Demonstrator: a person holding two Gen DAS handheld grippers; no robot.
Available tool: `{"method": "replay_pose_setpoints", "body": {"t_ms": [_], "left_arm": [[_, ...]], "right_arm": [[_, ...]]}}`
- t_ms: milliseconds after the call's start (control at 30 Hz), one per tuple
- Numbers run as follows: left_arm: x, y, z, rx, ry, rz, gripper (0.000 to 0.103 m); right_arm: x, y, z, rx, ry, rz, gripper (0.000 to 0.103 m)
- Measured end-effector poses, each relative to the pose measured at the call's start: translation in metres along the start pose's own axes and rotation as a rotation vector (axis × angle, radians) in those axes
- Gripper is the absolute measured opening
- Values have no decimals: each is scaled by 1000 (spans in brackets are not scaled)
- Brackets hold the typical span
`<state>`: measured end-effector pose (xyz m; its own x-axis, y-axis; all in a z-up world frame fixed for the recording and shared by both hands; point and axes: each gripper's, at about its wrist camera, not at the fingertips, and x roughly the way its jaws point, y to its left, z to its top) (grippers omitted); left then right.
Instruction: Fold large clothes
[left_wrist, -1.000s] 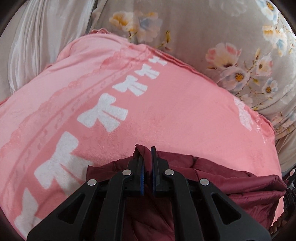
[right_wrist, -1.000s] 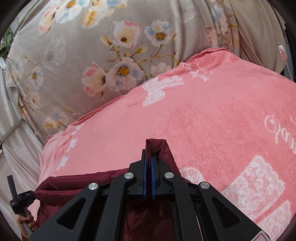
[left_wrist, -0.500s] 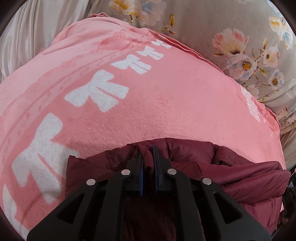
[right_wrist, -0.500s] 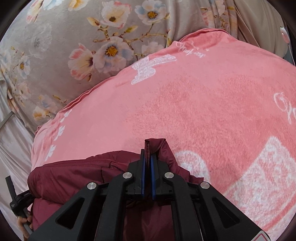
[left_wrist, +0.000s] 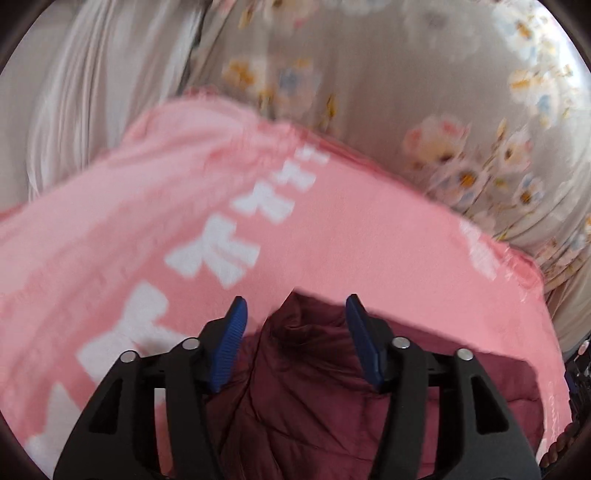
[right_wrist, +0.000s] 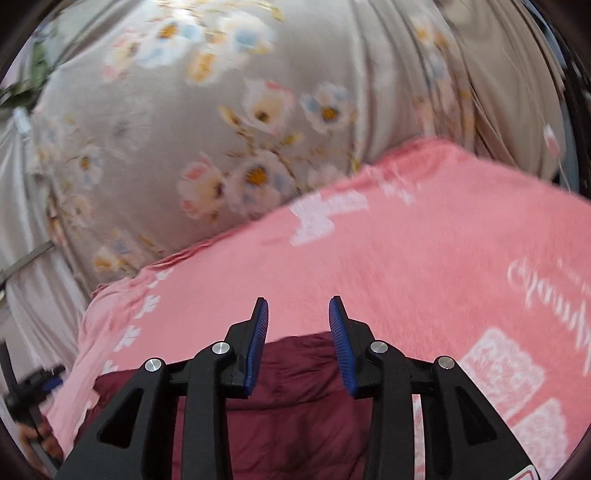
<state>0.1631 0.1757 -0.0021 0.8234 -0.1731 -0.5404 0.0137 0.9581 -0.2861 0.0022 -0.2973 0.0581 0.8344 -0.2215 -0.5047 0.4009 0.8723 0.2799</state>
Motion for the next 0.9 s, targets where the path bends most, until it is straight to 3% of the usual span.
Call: {"method": "replay_pose_setpoints", "body": {"t_ms": [67, 200, 367, 433, 633, 900], "left_arm": [[-25, -16, 10, 32, -24, -44, 54], [-41, -68, 0, 118, -11, -116, 54], [-6, -122, -38, 186, 102, -163, 52], [11, -134, -52, 211, 132, -146, 52], [51, -134, -76, 216, 207, -88, 51], [70, -127, -89, 204, 211, -55, 51]], "right_arm": [[-14, 21, -3, -53, -4, 31, 29], [-10, 78, -30, -148, 91, 127, 17], [34, 121, -69, -255, 200, 146, 8], [51, 126, -78, -281, 233, 122, 6], [88, 117, -97, -258, 322, 83, 4], [107, 113, -109, -256, 374, 66, 0]]}}
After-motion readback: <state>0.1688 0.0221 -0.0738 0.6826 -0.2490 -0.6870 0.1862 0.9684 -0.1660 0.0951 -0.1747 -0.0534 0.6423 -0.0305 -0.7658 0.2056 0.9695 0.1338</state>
